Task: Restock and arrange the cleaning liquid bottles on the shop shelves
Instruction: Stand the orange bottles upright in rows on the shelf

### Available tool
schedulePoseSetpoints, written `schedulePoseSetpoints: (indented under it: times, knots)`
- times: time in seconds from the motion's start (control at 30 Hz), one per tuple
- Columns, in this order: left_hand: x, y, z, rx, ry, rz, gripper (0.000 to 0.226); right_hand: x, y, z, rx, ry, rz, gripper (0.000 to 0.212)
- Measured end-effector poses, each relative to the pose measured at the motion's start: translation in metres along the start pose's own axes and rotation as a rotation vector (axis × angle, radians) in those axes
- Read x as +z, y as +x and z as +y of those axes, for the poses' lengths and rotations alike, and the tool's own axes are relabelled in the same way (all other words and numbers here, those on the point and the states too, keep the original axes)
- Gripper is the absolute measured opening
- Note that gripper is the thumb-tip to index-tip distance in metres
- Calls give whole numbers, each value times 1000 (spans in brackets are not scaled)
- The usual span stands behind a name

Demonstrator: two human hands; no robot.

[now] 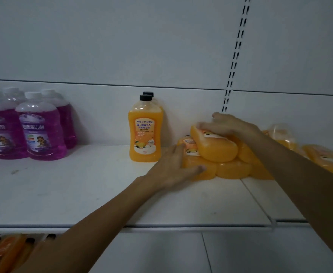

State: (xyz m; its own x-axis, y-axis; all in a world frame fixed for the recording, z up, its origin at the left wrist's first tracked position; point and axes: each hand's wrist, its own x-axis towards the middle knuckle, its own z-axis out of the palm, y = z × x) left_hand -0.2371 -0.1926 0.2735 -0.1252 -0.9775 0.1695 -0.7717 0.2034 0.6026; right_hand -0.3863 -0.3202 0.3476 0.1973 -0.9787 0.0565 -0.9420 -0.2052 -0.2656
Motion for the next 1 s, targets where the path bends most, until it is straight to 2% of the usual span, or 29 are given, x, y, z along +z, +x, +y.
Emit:
schedulePoseSetpoints:
  times: [0.1,0.17,0.3,0.37,0.5,0.63,0.7,0.87,0.93,1.0]
  knots:
    - [8,20,4,-42,-70,-13,106,3,7,5,-23,-70,-81,84]
    - [16,27,4,-48,-91,10,110,4,9,7,-58,-30,-51,76]
    - [27,33,8,-7,-77,133,100,0,9,11,-115,185,1,78]
    - [30,35,10,-4,-77,165,102,-3,9,13,-150,284,0,80]
    - [37,37,18,-28,-106,177,103,-11,10,21,-198,472,68,84]
    - [48,45,30,-65,-159,163,106,-29,8,30,-268,662,181,72]
    - [56,49,39,-61,-197,173,100,-34,8,36,-311,728,232,72]
    - [65,56,60,-28,-335,170,90,-35,8,53,-400,810,277,87]
    - [62,58,66,-53,-381,233,87,-37,7,57,-451,855,285,87]
    - [57,60,72,-69,-393,365,79,-37,3,57,-502,869,302,85]
